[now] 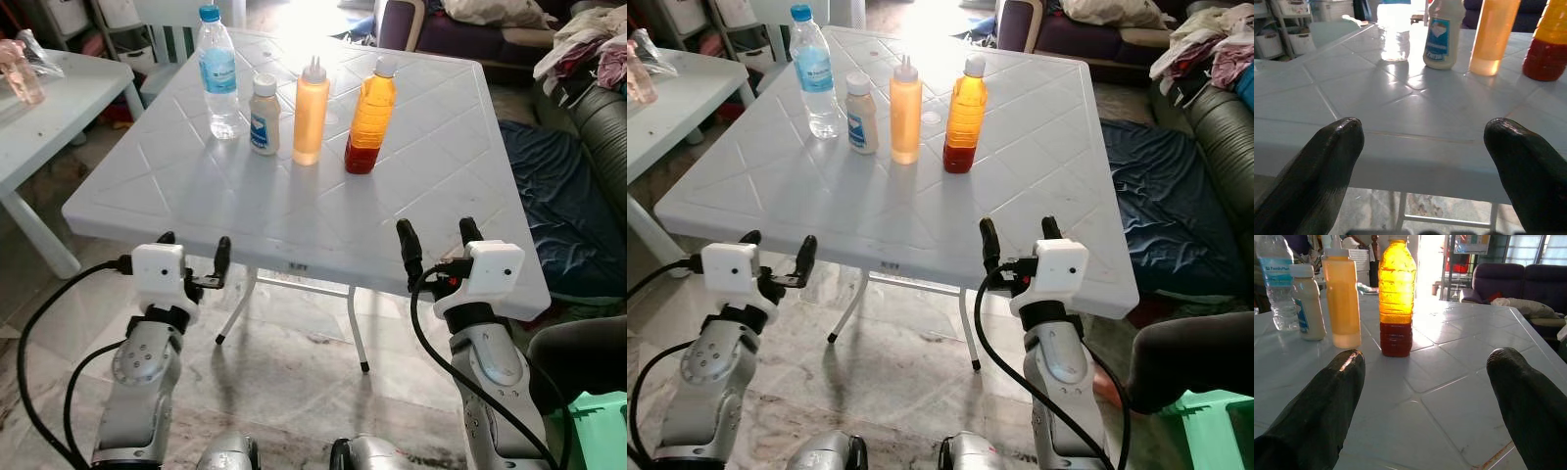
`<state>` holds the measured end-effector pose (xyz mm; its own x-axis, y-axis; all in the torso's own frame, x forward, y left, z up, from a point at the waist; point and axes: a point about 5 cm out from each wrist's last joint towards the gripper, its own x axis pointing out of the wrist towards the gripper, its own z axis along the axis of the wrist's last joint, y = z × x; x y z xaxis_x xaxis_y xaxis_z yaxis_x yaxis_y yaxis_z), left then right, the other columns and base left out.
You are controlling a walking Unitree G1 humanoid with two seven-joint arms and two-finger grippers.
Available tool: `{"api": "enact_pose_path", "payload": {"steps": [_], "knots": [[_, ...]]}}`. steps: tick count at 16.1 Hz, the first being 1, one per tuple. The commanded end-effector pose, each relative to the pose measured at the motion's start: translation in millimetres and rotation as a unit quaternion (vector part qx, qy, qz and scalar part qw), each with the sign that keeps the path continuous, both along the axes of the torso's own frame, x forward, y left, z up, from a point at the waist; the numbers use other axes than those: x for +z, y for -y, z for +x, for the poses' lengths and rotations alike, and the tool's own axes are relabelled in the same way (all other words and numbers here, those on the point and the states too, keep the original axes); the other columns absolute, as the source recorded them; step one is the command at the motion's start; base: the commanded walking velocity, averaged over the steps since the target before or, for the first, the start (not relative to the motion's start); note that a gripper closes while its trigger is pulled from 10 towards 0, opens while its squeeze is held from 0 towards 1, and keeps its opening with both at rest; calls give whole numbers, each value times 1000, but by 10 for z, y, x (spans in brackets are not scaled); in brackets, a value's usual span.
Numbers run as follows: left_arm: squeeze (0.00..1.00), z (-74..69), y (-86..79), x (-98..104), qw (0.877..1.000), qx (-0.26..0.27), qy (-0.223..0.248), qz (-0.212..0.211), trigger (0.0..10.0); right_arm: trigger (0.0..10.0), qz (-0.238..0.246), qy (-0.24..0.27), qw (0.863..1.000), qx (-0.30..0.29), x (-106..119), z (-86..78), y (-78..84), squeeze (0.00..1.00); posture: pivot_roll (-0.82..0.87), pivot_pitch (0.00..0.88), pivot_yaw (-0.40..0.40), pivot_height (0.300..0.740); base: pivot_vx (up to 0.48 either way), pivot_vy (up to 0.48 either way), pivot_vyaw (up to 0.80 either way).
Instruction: Restocking fridge
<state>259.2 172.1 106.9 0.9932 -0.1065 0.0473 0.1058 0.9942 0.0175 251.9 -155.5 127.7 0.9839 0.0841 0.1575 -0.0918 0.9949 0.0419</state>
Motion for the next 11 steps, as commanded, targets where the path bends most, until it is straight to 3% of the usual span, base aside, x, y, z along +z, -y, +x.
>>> {"api": "enact_pose_path", "payload": {"steps": [1, 10, 11], "knots": [[0, 30, 24, 21, 1000, -4, 5, 0, 10000, 10000, -7, 15, 1000, -3, 82, 11, 17, 0, 50, 60, -42, 740, 311, 0, 0], [0, 66, 74, 31, 1000, -9, 8, -3, 10000, 10000, -23, 24, 999, 8, 90, 18, 27, 0, 46, 64, -43, 740, 383, 0, 0], [0, 67, 76, 30, 1000, -10, 8, -2, 10000, 10000, -23, 23, 999, 8, 87, 20, 27, 0, 46, 64, -43, 740, 405, 0, 606]]}}
